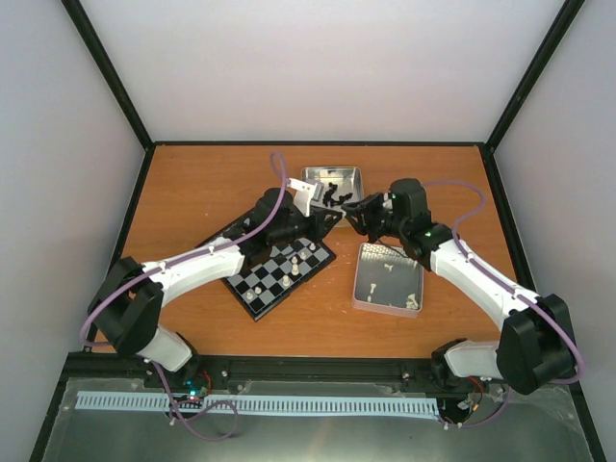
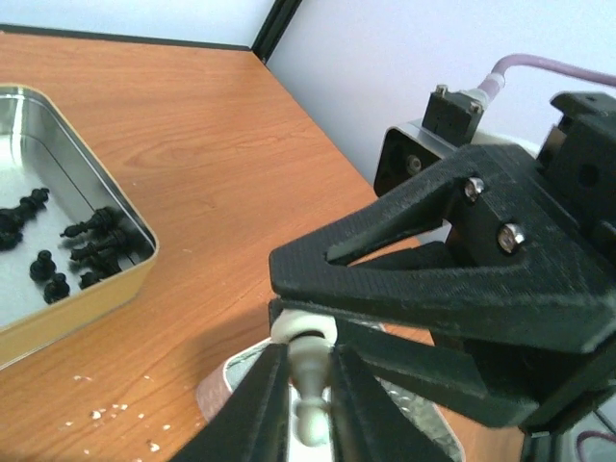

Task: Set up the chess pieces on the board
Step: Place the chess piece on the chessboard.

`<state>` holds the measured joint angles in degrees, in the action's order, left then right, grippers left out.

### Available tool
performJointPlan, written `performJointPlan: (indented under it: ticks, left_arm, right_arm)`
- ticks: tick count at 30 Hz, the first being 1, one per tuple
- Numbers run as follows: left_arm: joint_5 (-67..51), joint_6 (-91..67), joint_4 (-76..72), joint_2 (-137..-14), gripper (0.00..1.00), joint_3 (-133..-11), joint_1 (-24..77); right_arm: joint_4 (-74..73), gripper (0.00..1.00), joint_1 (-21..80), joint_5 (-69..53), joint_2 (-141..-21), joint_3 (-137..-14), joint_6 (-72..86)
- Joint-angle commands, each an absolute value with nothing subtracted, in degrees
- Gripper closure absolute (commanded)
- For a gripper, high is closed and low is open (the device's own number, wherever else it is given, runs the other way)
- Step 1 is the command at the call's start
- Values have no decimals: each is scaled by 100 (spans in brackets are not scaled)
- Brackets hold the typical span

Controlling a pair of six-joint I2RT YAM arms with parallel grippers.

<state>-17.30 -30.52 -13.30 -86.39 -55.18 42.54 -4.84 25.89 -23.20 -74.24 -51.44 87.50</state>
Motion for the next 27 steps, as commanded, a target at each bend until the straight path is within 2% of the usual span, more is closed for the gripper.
performJointPlan:
  ticks: [1,2,9,13,19,22,27]
  left_arm:
    - [-1569,-3013,-1448,-8697,96,-5750,4297]
    - [-1536,-2992,-1417,-8673,99,-5742,4298]
    - [-1317,-2578,-648,-8462,99,-5837,4293]
    - [-1055,-1951,967,-8228,99,-6153,4227]
    - [-329,-1618,3444,-7801,99,-6148,3878]
    - [-155,-1842,4280,-7770,99,-6084,3589]
    - [-161,-2123,4821,-7857,99,-5899,3542]
  right_arm:
    - [-370,80,2568,-2336,-7348,-5067,8756]
    - [-413,80,2569,-2300,-7341,-5078,8726]
    - [-1070,80,2566,-1504,-7321,-5398,7815]
    - [-1923,80,2566,-643,-7277,-5746,6727]
    - [-2625,80,2564,154,-6881,-5698,5914]
    - [-2896,80,2566,395,-6716,-5546,5761]
    - [-3107,80,2566,545,-6520,-5201,5695]
